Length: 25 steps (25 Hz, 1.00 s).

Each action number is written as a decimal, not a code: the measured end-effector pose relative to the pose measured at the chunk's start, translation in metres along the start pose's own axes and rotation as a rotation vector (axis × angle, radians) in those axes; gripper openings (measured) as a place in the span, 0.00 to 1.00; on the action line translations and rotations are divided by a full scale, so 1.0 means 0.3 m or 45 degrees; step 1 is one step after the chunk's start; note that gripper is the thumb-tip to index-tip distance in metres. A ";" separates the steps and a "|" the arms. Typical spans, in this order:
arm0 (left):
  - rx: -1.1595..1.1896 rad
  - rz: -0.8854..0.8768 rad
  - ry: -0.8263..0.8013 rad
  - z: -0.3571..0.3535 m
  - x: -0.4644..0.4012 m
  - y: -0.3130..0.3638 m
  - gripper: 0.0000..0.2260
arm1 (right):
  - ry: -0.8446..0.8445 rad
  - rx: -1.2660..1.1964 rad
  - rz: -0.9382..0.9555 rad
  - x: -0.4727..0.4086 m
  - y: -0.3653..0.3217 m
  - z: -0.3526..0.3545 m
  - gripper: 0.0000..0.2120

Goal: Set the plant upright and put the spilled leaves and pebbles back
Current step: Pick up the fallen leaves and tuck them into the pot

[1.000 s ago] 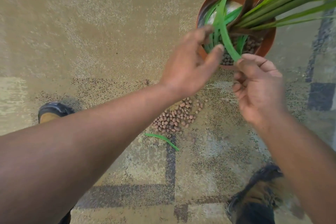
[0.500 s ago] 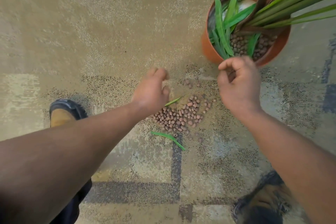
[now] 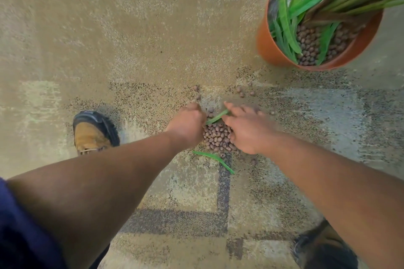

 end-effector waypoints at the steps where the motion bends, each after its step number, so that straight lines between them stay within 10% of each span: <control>1: -0.034 -0.016 -0.013 -0.004 0.007 0.002 0.20 | 0.000 0.068 0.014 -0.012 -0.017 -0.002 0.34; 10: 0.043 -0.099 0.166 0.059 0.039 0.022 0.13 | 0.396 -0.208 0.006 0.076 0.010 0.103 0.08; 15: 0.242 -0.399 0.411 0.227 0.056 0.187 0.08 | 1.029 -0.487 -0.286 0.294 0.178 0.302 0.06; 19: 0.672 -0.500 0.682 0.397 0.021 0.368 0.26 | 1.422 -0.627 -0.517 0.403 0.389 0.406 0.05; 25: 0.056 -0.615 0.442 0.363 -0.080 0.584 0.28 | 1.252 -0.575 -0.615 0.286 0.485 0.441 0.13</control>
Point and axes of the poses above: each hand's wrist, its own x-axis away from the middle knuckle, its own z-axis out of the back of the hand, y = z × x, the point moved 8 cm from there along -x, towards the middle knuckle, and after that the axes turned 13 degrees about x, right-handed, at the moved point
